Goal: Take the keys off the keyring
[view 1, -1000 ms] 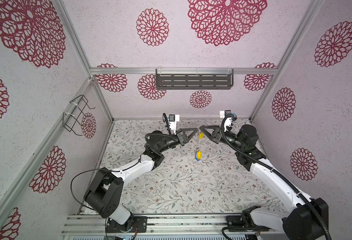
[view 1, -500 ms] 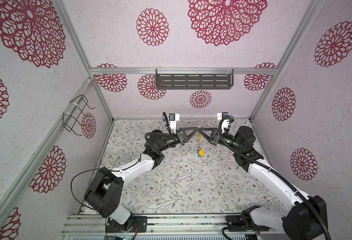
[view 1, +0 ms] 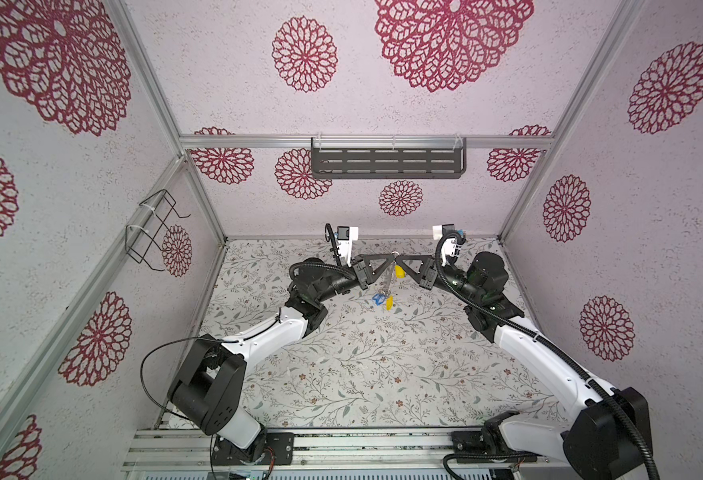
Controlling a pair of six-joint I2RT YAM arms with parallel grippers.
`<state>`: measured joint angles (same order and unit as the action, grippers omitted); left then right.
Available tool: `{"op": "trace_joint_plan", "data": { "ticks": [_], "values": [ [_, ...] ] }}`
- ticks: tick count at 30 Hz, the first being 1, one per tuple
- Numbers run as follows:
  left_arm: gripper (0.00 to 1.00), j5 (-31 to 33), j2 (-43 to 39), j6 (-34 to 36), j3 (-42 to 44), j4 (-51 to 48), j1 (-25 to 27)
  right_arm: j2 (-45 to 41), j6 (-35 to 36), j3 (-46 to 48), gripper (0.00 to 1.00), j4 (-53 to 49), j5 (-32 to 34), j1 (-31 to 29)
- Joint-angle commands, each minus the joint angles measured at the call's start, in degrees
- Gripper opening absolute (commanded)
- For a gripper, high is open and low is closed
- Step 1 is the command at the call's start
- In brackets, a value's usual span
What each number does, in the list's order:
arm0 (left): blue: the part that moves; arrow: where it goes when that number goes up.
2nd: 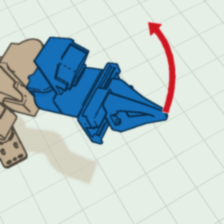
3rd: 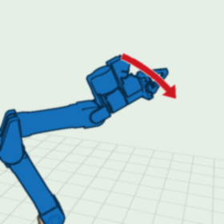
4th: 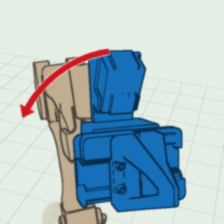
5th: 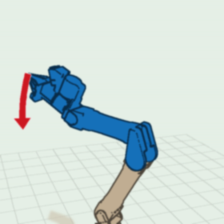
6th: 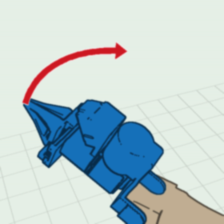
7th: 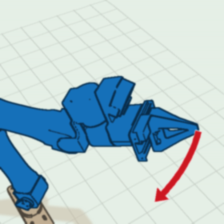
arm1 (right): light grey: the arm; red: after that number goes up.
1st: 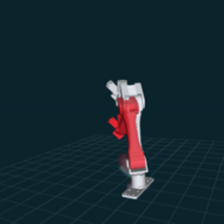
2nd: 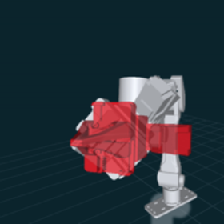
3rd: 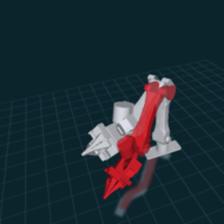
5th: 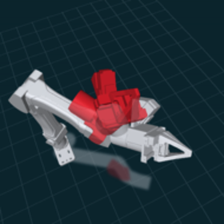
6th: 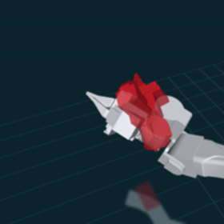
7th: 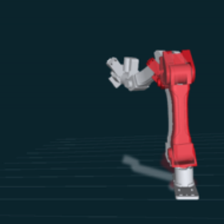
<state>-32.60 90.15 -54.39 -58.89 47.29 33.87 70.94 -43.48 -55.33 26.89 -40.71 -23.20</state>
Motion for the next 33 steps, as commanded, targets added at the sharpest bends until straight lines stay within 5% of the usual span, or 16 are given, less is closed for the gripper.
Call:
{"op": "trace_joint_plan", "data": {
  "ticks": [1,5,8,12,18,25,33],
  "values": [
    [0.00,-1.1,0.8,3.0,-1.5,-1.3,0.0,-0.3,0.3,-1.6,0.00,2.7,-0.5,-0.5],
    [0.07,-1.6,0.4,6.3,-0.7,-2.3,-0.4,-1.1,5.5,-3.3,0.00,-4.1,0.9,-0.7],
    [0.30,-1.6,-1.7,12.3,1.4,-5.0,-1.7,-2.8,14.9,-5.6,0.00,-14.7,3.9,-0.8],
    [0.46,-3.9,-5.8,31.2,3.8,-14.1,-3.1,-4.7,28.4,-7.3,0.00,-26.2,8.5,-1.0],
    [0.37,-6.6,-8.9,63.0,-0.3,-38.2,-3.0,-5.0,44.6,-8.5,0.00,-36.2,18.2,-3.6],
    [0.32,-11.9,-2.2,71.9,-12.9,-57.6,-2.2,-4.4,51.9,-9.1,0.00,-37.9,24.3,-8.6],
    [0.31,-14.1,0.4,72.6,-16.1,-59.7,-0.9,-6.5,51.4,-7.4,0.00,-35.7,23.4,-9.5]
  ]
}}
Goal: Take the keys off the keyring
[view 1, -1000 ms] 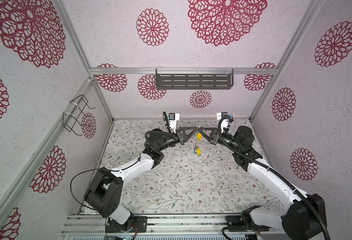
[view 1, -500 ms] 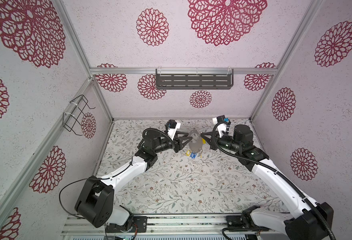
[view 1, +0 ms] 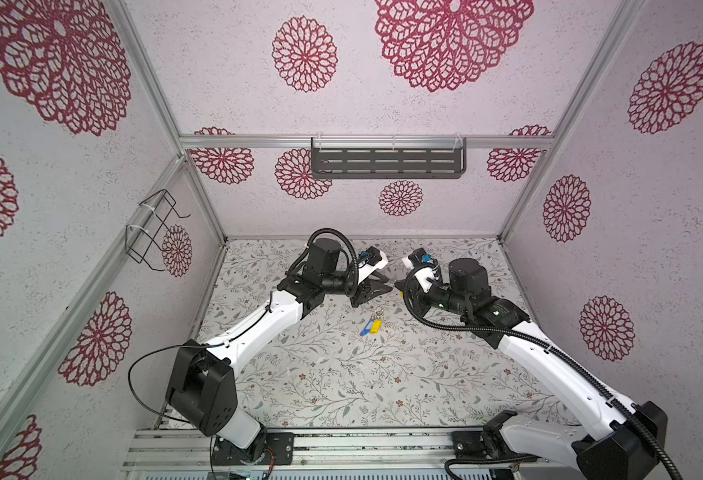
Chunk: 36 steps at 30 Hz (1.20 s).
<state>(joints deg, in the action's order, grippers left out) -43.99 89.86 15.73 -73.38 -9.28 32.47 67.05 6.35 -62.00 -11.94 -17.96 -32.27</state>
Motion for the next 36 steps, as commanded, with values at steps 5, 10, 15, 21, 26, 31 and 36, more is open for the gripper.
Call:
{"op": "trace_joint_plan", "data": {
  "ticks": [5,10,15,21,26,31,36],
  "values": [
    [0.31,-2.9,1.0,2.4,-2.4,-3.1,0.7,-2.4,1.7,-0.8,0.00,2.7,0.2,-0.9],
    [0.30,-2.4,0.6,2.6,-2.5,-3.2,0.6,-2.3,2.0,-0.5,0.00,2.3,0.7,-1.1],
    [0.29,-2.3,0.5,3.0,-3.0,-3.6,0.4,-2.3,2.0,-0.1,0.00,2.1,0.6,-1.1],
    [0.42,-1.8,0.8,3.1,-3.9,-4.7,-0.5,-2.5,2.1,0.1,0.00,1.8,1.0,-1.1],
    [0.43,-2.2,0.7,2.7,-4.0,-4.7,-1.0,-2.2,2.0,0.4,0.00,2.0,1.1,-1.2],
    [0.43,-2.7,0.7,2.3,-3.8,-4.2,-1.3,-2.6,1.0,0.8,0.00,3.5,-0.7,-1.2],
    [0.35,-4.6,1.7,1.4,-4.5,-3.8,-1.3,-3.2,-0.7,1.7,0.00,5.9,-4.0,-1.2]
  ]
}}
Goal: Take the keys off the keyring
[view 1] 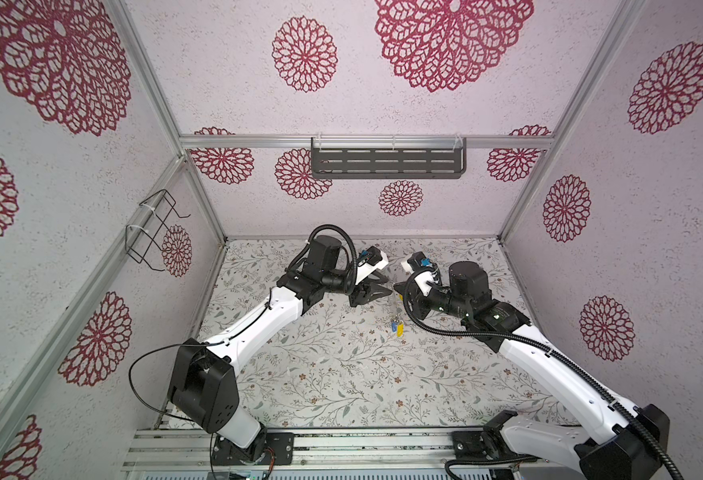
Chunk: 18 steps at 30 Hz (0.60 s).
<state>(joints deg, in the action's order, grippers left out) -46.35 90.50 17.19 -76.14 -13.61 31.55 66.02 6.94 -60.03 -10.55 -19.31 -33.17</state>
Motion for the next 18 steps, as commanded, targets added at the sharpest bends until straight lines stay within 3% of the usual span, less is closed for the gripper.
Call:
{"op": "trace_joint_plan", "data": {
  "ticks": [1,12,18],
  "values": [
    [0.34,-2.5,1.3,-0.2,-1.9,0.5,-0.4,-2.1,-1.4,-0.3,0.00,4.5,-3.1,-0.3],
    [0.32,-3.0,2.4,-0.5,-2.3,-0.9,-0.3,-2.4,-3.3,-0.3,0.00,6.3,-5.3,-0.3],
    [0.06,-5.0,3.6,-0.4,-3.5,-2.4,-0.3,-2.5,-4.1,0.0,0.00,7.0,-3.7,-0.3]
  ]
}}
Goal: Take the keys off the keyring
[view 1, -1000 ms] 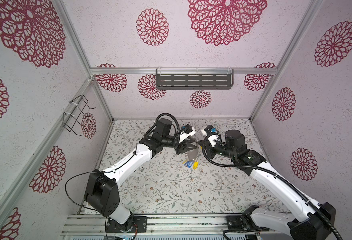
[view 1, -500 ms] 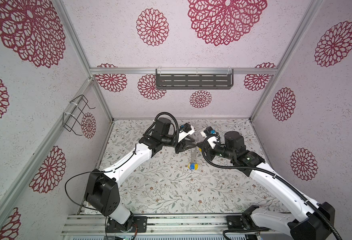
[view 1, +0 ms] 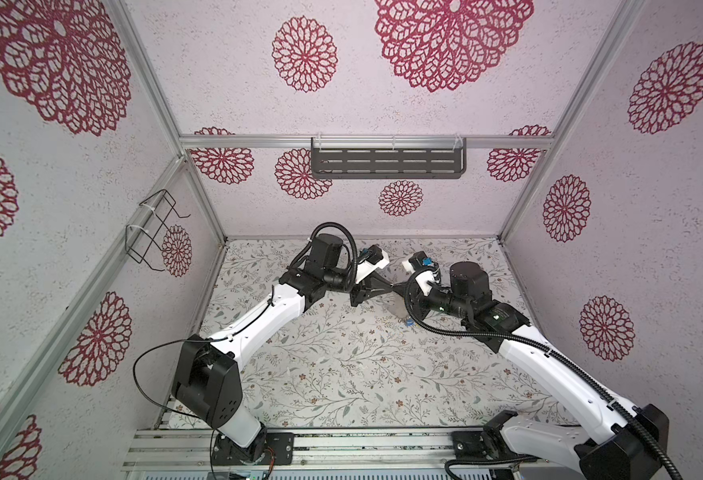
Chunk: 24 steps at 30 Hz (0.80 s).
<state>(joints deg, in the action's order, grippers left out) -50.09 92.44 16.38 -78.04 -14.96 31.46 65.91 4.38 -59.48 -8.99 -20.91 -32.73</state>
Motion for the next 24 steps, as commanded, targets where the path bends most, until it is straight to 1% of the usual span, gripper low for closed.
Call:
{"op": "trace_joint_plan", "data": {
  "ticks": [1,7,13,17,20,24],
  "values": [
    [0.05,-1.2,1.8,0.5,-1.6,-1.4,-0.2,-2.6,-1.8,-0.3,0.00,5.9,-1.6,-0.7],
    [0.00,-0.6,1.4,1.2,-0.9,-2.0,-0.2,-3.5,-4.4,1.1,0.00,9.9,-0.8,-0.5],
    [0.00,-0.4,0.0,1.2,0.2,-1.2,-0.3,-2.7,-5.9,1.0,0.00,9.6,-0.8,-0.5],
    [0.00,-0.9,-1.7,0.9,1.8,0.4,-0.2,-3.8,-7.5,2.3,0.00,11.8,0.0,-0.3],
    [0.00,-1.0,-2.3,0.3,2.9,2.2,-0.3,-4.4,-9.2,3.4,0.00,13.9,-0.8,0.1],
    [0.00,0.1,-2.3,-0.8,3.1,2.2,-0.3,-4.2,-10.4,3.5,0.00,14.4,-1.3,0.5]
  ]
}}
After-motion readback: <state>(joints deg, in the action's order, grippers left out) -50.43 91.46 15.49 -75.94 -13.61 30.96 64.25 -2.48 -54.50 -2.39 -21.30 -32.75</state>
